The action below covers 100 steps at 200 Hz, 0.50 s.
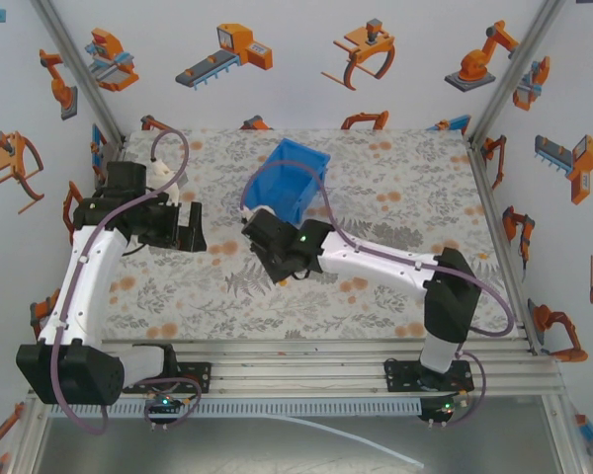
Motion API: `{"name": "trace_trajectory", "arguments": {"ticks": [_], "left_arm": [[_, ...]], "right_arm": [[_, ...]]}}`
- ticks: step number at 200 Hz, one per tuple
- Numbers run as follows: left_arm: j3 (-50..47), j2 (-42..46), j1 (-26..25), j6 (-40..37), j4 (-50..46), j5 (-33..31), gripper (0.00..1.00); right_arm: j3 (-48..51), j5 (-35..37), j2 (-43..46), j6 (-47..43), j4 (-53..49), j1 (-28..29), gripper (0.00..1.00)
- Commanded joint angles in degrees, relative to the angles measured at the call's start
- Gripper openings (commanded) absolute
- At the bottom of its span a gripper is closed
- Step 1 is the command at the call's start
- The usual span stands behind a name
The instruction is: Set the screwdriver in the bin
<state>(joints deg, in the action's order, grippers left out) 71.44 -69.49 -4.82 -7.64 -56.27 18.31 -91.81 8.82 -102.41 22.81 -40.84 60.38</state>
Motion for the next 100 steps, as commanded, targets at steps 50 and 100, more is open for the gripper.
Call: {"name": "trace_trajectory", "arguments": {"ticks": [50, 100], "left_arm": [[0.03, 1.64, 1.08, 1.99, 0.11, 3.08, 0.97], [-0.42, 2.03, 1.32, 2.26, 0.19, 3.56, 0.97]], "right_arm": [[-20.52, -1.26, -11.71, -3.28, -6.05, -11.03, 0.22], [-32.22, 1.03, -19.52, -1.76, -6.43, -15.67, 0.21]]}}
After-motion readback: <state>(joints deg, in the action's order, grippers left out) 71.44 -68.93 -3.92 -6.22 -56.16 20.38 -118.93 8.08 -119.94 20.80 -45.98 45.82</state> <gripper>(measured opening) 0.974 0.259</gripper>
